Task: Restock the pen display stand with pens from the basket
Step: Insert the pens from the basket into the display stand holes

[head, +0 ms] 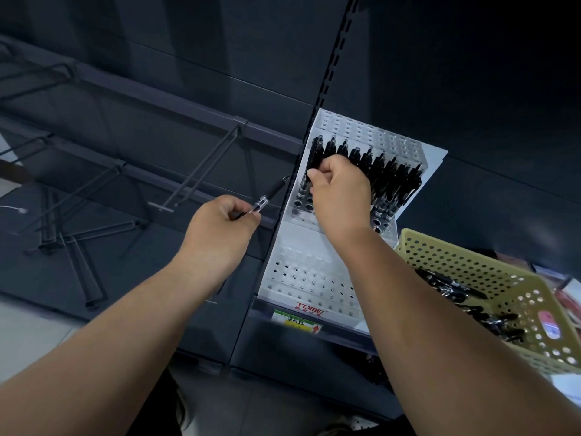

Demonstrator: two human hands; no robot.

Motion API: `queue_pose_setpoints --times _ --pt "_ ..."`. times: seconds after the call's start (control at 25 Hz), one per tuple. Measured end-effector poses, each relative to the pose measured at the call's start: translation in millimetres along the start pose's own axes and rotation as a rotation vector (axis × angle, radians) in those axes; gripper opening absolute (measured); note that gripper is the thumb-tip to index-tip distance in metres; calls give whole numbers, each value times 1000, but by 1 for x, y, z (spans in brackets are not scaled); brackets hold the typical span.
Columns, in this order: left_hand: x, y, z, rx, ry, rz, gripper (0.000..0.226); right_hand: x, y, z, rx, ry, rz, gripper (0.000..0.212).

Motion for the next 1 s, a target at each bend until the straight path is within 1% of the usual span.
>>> queue_pose_setpoints --times 0.2,0.32,0.44,0.52,0.6,0.72,0.8,1.0 --pt "4 -1 3 54 -54 -13 14 -1 1 -1 42 13 -13 17" --pt "10 -4 9 35 2 -22 13 6 -3 4 5 69 -69 16" --pt "18 -9 16 -25 88 4 9 24 -17 5 -141 110 -75 5" --pt "23 -10 20 -67 114 30 11 37 -30 -3 -174 48 -63 8" --pt "30 -8 25 -106 132 29 16 47 -40 -15 -133 -71 -93 14" --pt "41 -1 38 -93 171 -3 15 61 -44 -20 -8 -209 -269 25" --pt "47 4 44 -61 184 -32 13 67 -45 -14 63 -232 -349 27" --pt "56 13 47 11 173 -93 16 71 -55 8 72 -176 -331 21"
Point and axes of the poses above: each hand's wrist, its own x-axis away from the middle knuckle, its own y-axis out of the palm, z = x × y, the point moved 6 cm from there along -x, towards the middle knuckle, and after that the axes turned 7 degrees about z, right-handed, at the moved point
